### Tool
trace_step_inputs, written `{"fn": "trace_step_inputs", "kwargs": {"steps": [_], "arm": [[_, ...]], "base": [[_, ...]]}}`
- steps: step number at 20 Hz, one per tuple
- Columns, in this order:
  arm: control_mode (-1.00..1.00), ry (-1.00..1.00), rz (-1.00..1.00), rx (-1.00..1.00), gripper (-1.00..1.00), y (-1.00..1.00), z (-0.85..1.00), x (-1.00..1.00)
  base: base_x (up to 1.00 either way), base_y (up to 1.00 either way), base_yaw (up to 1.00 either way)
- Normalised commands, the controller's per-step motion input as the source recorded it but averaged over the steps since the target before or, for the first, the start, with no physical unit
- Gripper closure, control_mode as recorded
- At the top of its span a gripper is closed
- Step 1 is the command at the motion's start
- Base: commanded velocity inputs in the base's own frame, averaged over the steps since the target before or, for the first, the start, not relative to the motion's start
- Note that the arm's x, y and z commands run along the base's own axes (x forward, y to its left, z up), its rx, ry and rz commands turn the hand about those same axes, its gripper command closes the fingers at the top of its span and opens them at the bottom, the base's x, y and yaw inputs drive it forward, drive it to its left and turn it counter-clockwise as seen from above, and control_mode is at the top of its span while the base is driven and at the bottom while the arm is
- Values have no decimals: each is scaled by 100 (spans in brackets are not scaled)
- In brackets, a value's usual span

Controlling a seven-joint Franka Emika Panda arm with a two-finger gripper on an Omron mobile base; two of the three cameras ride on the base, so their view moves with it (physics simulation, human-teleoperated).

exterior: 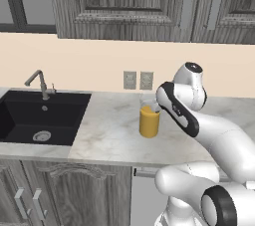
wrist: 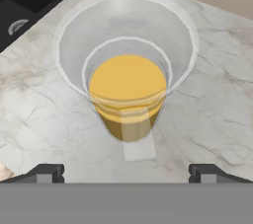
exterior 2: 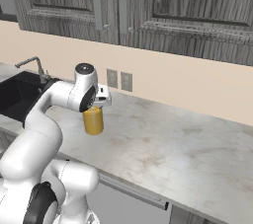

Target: There is a tray on the dining counter. Grab the cup, mug, and pitcher and place them on the tray. The pitcher may be placed next to the tray if it cannot fit the tray.

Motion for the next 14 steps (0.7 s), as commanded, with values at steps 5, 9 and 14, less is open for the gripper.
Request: {"fn": "trace_step_inputs", "kwargs": {"steps": [5, 9, 14], "arm": [[-100, 3, 0, 0, -100, -4, 0, 28], [-100, 3, 0, 0, -100, 0, 0, 14], [-100, 5, 0, 0, -100, 0, -2, 16]], "base": [[0, 0, 0], [0, 0, 0], [0, 0, 0]]}}
